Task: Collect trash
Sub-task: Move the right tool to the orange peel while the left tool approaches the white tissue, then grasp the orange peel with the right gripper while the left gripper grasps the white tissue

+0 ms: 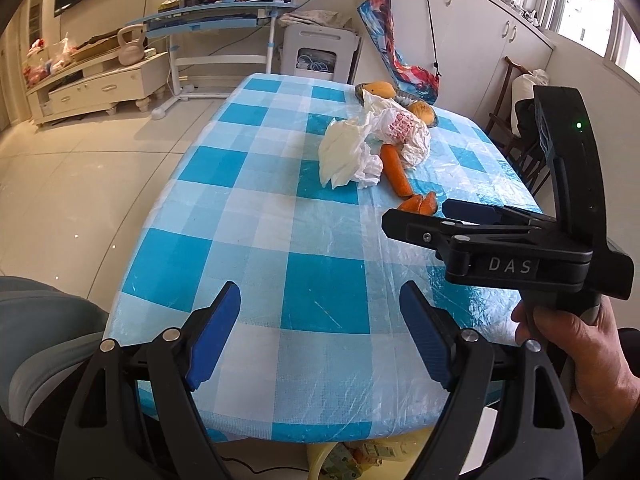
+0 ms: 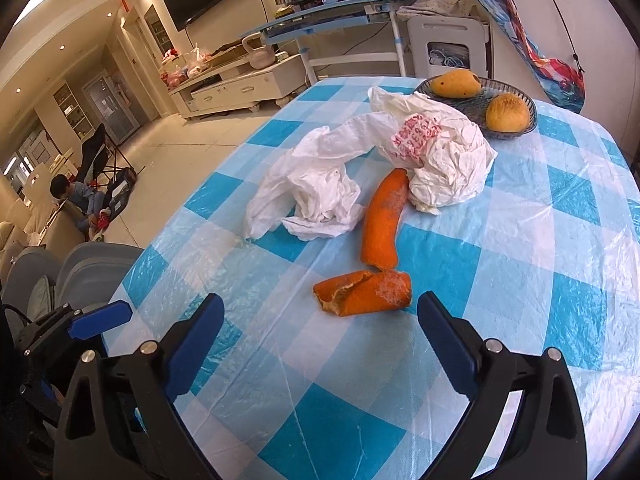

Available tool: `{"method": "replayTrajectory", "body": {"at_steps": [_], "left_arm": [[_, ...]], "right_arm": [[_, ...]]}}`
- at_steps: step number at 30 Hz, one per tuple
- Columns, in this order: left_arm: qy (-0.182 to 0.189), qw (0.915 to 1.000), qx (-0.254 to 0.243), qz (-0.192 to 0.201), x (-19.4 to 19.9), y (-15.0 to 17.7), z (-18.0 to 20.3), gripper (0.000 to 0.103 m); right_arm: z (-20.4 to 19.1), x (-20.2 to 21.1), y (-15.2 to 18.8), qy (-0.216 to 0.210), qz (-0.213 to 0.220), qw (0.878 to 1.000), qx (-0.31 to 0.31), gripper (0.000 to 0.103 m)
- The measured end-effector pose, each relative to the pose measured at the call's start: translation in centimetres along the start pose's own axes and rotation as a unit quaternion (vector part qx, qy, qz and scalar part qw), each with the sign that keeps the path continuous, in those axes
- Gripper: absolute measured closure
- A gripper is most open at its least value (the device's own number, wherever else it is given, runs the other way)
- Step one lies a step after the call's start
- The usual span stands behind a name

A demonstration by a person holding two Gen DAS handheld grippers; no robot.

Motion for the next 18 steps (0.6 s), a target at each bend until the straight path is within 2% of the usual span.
{"method": "replayTrajectory", "body": {"at_steps": [6,8,13,17,18], "left_arm": [[-0.012,0.9997,0.016,0.013,-0.7,-1.8,-0.9,0.024],[-0.015,0.9995,0.021,0.017,-1.1,-2.9,-1.1,0.024],[-0.021,0.9992,0.024,0.026,-2.8,-5.6,-0.6,0.022],[-0.024,0.9992,0.015,0.028,-4.6,-7.3,0.6,0.019],[-0.026,0.9992,0.013,0.028,-5.1,-7.8,0.9,0.018]], "right_arm": [[0.2,-0.5,-0.1,-0.005,-0.009,1.000,0.001,0.034],[0.3,-0.6,0.0,-0.009,-0.013,1.000,0.000,0.046],[0.7,-0.3,0.3,-0.019,-0.017,1.000,0.001,0.061],[1.0,0.0,0.5,-0.030,-0.018,0.999,-0.004,0.062],[1.1,0.2,0.4,-0.033,-0.013,0.999,-0.005,0.059]]}}
Point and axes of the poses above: each gripper's, at about its wrist camera, not at the fingertips, and x roughly against the way its jaws point, z to its right, y to its underside, the point moved 5 cm from there along -x, roughly the way its jaws point, and after that the axes turned 1 degree about x, right-handed, at the moved point
